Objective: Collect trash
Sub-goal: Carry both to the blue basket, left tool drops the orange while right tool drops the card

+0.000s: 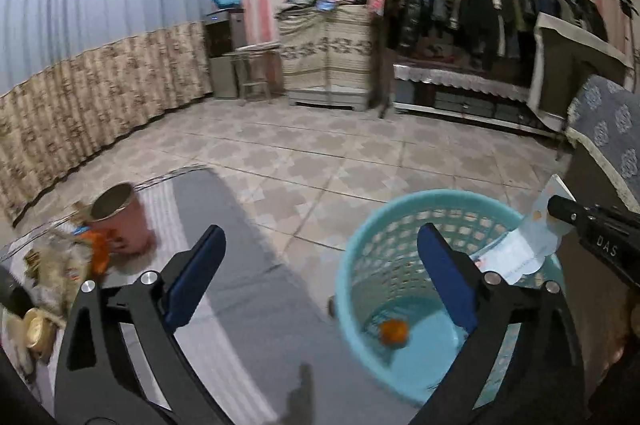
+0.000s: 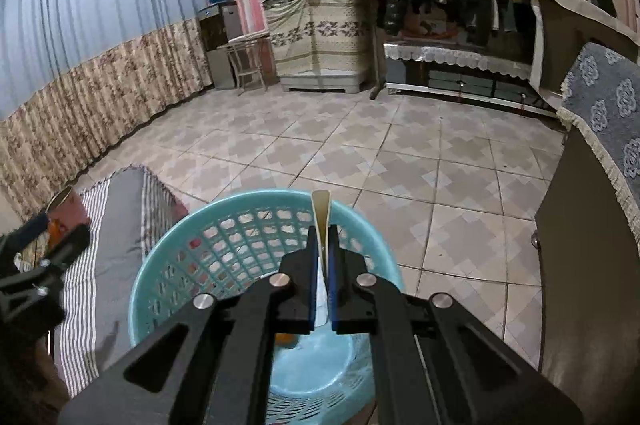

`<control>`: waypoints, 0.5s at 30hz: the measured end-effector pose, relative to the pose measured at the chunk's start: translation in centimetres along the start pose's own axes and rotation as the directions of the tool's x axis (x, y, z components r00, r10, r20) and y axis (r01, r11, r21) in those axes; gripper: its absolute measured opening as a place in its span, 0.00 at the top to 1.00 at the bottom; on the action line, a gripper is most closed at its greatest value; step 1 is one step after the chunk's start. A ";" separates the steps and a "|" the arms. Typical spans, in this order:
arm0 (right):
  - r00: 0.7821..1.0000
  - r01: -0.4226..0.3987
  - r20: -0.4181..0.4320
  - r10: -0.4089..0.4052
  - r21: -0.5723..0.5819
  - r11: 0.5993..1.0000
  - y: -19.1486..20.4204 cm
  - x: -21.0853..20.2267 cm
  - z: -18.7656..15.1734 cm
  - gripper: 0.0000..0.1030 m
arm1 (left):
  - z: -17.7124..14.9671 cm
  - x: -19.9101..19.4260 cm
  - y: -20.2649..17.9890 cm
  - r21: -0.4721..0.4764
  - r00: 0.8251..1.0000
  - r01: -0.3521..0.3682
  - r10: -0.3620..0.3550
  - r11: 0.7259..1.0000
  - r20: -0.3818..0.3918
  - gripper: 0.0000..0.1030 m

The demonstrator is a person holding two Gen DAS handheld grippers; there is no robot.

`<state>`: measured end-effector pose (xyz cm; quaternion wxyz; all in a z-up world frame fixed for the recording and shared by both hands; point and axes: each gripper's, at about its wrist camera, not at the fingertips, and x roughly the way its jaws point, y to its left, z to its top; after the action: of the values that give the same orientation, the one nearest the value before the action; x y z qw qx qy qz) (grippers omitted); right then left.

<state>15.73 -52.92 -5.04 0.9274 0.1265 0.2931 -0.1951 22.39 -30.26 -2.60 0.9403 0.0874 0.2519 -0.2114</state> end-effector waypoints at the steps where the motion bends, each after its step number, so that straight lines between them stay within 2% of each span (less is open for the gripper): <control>1: 1.000 -0.005 -0.010 0.005 -0.008 1.000 0.5 0.2 0.0 0.95 | -0.2 -0.5 0.9 -0.009 1.000 -0.015 0.015 1.000 -0.001 0.09; 3: 0.999 -0.021 -0.028 0.021 -0.013 1.000 1.4 0.7 -0.2 0.94 | -0.6 -1.3 2.1 -0.028 0.999 -0.037 0.037 0.999 0.001 0.09; 4: 0.999 -0.024 -0.039 0.024 -0.009 1.000 1.8 1.0 -0.3 0.86 | -0.8 -1.8 3.0 -0.043 0.999 -0.049 0.049 0.998 0.001 0.09; 5: 0.998 -0.028 -0.047 0.028 -0.007 1.000 2.1 1.3 -0.5 0.59 | -0.9 -2.2 3.6 -0.051 0.998 -0.057 0.057 0.997 -0.001 0.09; 6: 0.998 -0.031 -0.048 0.030 -0.007 1.000 2.3 1.4 -0.6 0.45 | -1.0 -2.6 4.3 -0.060 0.998 -0.065 0.065 0.996 -0.002 0.09; 7: 0.999 -0.034 -0.035 0.034 -0.009 0.999 2.6 1.4 -0.8 0.34 | -1.2 -3.1 4.9 -0.066 0.997 -0.072 0.072 0.995 -0.002 0.09; 10: 0.998 -0.041 -0.044 0.040 -0.024 0.999 3.2 1.5 -1.0 0.34 | -1.7 -4.9 6.9 -0.080 0.994 -0.111 0.112 0.991 0.003 0.09; 13: 1.000 -0.011 -0.021 0.010 -0.061 0.998 4.0 1.0 -1.1 0.20 | -2.2 -6.9 9.2 -0.115 0.991 -0.135 0.137 0.984 0.009 0.05; 15: 1.000 0.001 0.002 -0.001 -0.081 0.997 4.5 0.3 -1.1 0.16 | -2.8 -8.5 10.7 -0.140 0.987 -0.154 0.158 0.978 0.018 0.05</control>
<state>17.39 -48.56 -5.52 0.9319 0.0884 0.3001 -0.1838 19.21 -16.90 -0.05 0.9614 0.0382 0.2446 -0.1203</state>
